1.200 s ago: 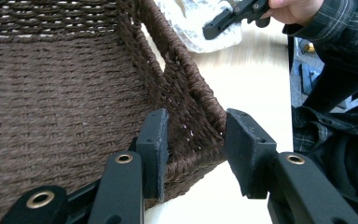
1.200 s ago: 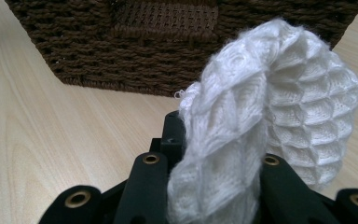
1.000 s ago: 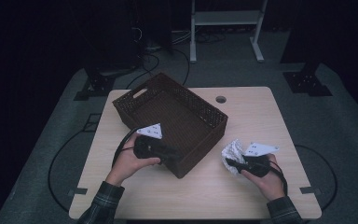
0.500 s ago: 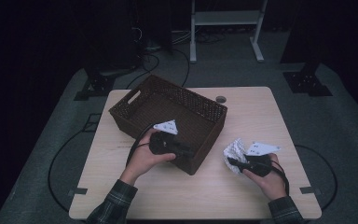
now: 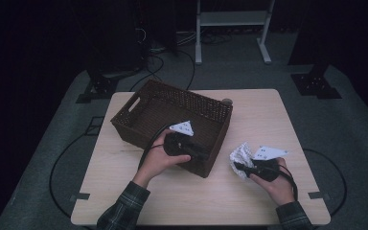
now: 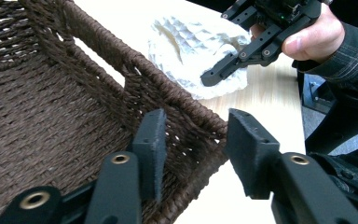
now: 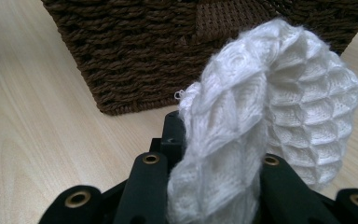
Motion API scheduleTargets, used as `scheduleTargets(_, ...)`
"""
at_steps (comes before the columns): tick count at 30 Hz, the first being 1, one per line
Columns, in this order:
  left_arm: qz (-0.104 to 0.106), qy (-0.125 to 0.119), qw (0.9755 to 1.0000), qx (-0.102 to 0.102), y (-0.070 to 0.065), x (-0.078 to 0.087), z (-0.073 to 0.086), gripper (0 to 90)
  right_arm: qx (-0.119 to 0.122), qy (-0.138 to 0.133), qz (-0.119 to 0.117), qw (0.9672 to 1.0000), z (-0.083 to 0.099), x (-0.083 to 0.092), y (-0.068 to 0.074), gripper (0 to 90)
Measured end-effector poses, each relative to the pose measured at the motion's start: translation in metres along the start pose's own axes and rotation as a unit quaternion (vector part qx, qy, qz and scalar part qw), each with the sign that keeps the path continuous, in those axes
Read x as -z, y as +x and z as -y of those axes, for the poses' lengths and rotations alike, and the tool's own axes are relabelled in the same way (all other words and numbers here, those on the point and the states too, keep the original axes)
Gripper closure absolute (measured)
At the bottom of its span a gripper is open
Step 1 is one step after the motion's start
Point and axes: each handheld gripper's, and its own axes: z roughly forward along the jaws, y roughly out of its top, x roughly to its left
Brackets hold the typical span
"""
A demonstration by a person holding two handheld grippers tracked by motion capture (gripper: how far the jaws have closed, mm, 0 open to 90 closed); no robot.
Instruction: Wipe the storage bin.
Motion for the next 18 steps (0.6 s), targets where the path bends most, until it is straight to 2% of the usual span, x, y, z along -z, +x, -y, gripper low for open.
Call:
scheduleTargets(5,-0.013,0.013,0.9998,-0.002,0.004,0.006,0.005,45.5,-0.002,0.001,-0.001,1.0,0.0,0.0,0.0,74.0)
scheduleTargets(9,-0.016,0.006,0.9998,0.002,0.008,0.017,0.009,42.6,-0.002,0.002,-0.001,1.0,0.0,0.0,0.0,74.0)
scheduleTargets(14,-0.033,-0.001,0.9994,0.001,0.015,0.036,0.015,40.5,-0.002,0.002,-0.001,1.0,0.001,0.0,-0.001,74.0)
scheduleTargets(18,-0.058,-0.006,0.9983,0.001,0.022,0.057,0.021,40.5,-0.001,0.003,-0.001,1.0,0.001,0.0,-0.001,74.0)
